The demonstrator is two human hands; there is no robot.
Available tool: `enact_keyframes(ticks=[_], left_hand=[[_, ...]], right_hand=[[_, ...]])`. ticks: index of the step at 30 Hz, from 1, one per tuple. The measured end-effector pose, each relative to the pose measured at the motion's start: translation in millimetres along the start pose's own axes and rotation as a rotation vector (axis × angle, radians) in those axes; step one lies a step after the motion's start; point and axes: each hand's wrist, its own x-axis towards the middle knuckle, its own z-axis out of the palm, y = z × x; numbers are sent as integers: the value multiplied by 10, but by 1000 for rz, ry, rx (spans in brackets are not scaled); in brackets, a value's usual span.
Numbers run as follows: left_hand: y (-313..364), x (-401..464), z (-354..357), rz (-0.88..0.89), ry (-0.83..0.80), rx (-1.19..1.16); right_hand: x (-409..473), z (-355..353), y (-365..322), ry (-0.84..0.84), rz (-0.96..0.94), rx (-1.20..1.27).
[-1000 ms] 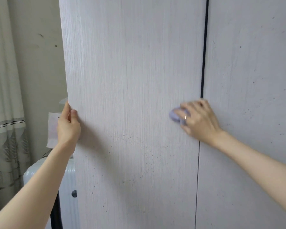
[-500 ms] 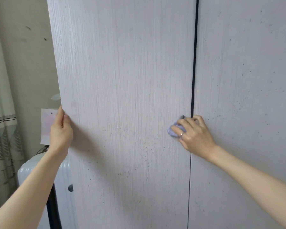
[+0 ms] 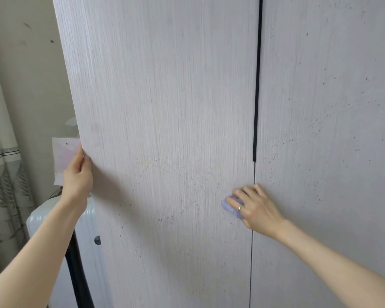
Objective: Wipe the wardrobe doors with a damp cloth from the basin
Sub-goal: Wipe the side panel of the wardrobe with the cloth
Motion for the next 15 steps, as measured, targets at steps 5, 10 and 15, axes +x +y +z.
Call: enact_keyframes(ticks=[5, 10, 15], left_hand=[[-20, -40, 11, 4, -3, 2], [-89, -63, -11, 18, -53, -9], [-170, -76, -54, -9, -110, 11]], right_hand=[[561, -184, 369, 224, 269, 118], [555, -43, 84, 295, 248, 212], [209, 77, -186, 96, -152, 163]])
